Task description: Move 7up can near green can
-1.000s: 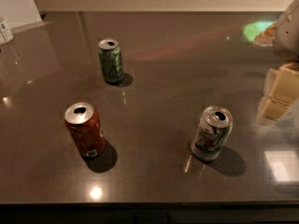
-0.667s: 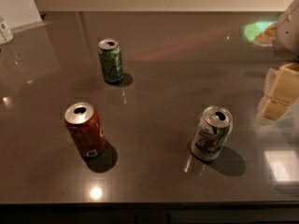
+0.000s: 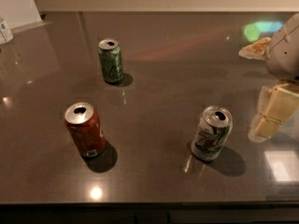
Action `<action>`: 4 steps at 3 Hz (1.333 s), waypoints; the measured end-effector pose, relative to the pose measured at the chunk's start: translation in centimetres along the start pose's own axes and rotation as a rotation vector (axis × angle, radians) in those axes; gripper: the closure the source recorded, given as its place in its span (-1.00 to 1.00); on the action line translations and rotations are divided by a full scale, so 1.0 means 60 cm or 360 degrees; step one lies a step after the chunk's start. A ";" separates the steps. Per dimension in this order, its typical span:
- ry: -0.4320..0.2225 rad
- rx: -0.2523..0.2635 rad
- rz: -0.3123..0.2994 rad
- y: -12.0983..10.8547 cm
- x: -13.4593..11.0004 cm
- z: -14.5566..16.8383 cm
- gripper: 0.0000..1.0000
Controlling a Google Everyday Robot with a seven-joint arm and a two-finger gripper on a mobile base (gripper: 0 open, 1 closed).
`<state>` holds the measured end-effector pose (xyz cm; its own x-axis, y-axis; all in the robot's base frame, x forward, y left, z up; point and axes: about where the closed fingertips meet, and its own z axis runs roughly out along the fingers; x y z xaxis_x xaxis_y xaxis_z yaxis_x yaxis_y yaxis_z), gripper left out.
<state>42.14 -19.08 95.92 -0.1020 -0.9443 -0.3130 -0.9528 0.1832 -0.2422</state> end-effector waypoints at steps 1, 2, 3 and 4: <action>-0.0139 -0.0092 -0.0046 0.031 -0.018 0.023 -1.00; -0.0251 -0.0182 -0.0048 0.058 -0.028 0.045 -1.00; -0.0314 -0.0231 -0.0032 0.073 -0.031 0.062 -1.00; -0.0350 -0.0258 -0.0021 0.083 -0.034 0.075 -1.00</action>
Offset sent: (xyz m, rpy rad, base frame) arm -0.0362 0.0424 -0.0477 0.2438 0.1299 0.1446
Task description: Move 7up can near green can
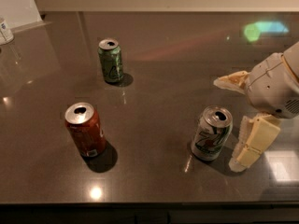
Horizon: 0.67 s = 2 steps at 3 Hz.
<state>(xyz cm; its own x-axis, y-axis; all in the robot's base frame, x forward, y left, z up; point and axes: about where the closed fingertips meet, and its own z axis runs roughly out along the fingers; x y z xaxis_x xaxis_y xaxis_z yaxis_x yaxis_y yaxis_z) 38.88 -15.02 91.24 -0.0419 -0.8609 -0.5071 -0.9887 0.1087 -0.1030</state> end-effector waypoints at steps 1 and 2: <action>-0.0016 -0.0020 0.0013 0.002 0.002 0.011 -0.67; -0.0028 -0.0033 0.0030 0.002 -0.001 0.016 -0.19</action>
Offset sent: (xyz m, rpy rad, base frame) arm 0.0025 0.0064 -0.0141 0.0357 0.0486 -0.0096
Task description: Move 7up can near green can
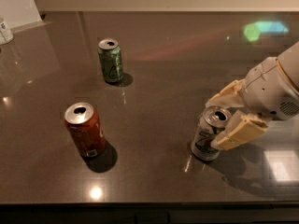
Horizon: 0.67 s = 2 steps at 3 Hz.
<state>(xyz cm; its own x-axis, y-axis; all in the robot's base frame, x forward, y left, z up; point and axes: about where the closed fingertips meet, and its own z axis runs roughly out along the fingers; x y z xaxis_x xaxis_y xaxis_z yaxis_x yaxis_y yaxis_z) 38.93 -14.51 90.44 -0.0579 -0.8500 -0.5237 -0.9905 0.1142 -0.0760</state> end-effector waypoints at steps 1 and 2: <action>-0.0006 -0.0008 0.0025 -0.002 -0.004 0.002 0.26; 0.0010 0.0017 0.0076 -0.019 -0.025 -0.006 0.73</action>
Offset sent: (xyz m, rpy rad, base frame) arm 0.0309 0.0195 0.0267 -0.0088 0.0350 -0.1072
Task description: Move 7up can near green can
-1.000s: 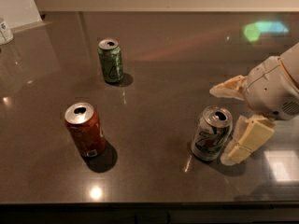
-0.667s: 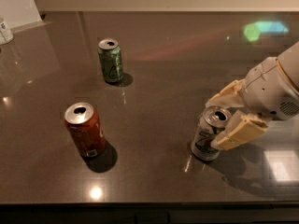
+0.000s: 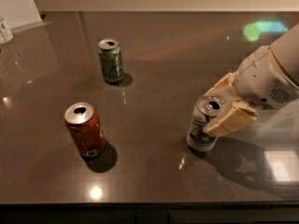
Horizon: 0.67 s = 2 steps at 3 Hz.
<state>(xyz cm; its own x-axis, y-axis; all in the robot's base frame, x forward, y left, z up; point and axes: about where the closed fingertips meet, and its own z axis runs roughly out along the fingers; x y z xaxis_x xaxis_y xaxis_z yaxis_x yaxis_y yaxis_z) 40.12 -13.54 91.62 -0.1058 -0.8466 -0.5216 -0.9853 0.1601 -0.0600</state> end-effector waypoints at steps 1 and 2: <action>0.0001 0.0066 0.0059 -0.046 -0.049 -0.009 1.00; -0.0025 0.0117 0.0093 -0.105 -0.104 -0.004 1.00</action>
Offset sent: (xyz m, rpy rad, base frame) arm 0.1208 0.0723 0.0591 0.0388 -0.0585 -0.1291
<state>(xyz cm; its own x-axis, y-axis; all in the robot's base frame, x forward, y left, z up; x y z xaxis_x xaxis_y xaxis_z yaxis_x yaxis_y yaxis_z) 46.95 -9.37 95.46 -0.1599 -0.8269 -0.5391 -0.9649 0.2462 -0.0915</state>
